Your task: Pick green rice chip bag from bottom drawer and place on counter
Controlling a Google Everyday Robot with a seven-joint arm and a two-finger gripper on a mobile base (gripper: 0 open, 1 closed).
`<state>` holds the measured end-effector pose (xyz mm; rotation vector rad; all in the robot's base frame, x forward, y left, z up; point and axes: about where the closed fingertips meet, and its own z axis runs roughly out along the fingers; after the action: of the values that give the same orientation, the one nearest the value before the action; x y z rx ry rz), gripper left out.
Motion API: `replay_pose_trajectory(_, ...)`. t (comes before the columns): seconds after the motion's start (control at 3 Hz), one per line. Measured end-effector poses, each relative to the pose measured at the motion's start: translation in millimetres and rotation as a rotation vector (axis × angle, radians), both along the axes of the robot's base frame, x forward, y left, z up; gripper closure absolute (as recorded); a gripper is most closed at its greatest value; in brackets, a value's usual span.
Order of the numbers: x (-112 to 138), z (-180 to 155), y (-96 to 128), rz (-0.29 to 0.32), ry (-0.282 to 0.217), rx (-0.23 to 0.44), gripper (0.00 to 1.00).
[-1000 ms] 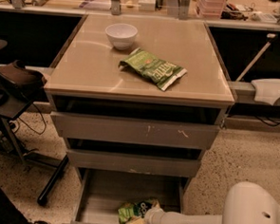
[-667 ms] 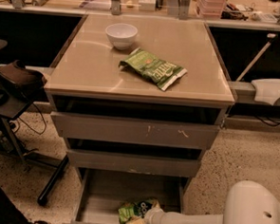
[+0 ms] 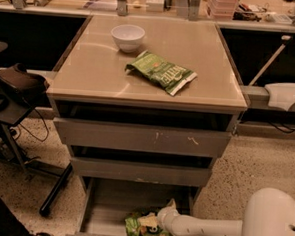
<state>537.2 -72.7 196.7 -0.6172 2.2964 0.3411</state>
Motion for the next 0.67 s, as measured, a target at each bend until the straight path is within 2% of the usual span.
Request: replay_pose_trajectory(0.67,-8,-74,-15,-0.089,0.091,-0.071,0.00)
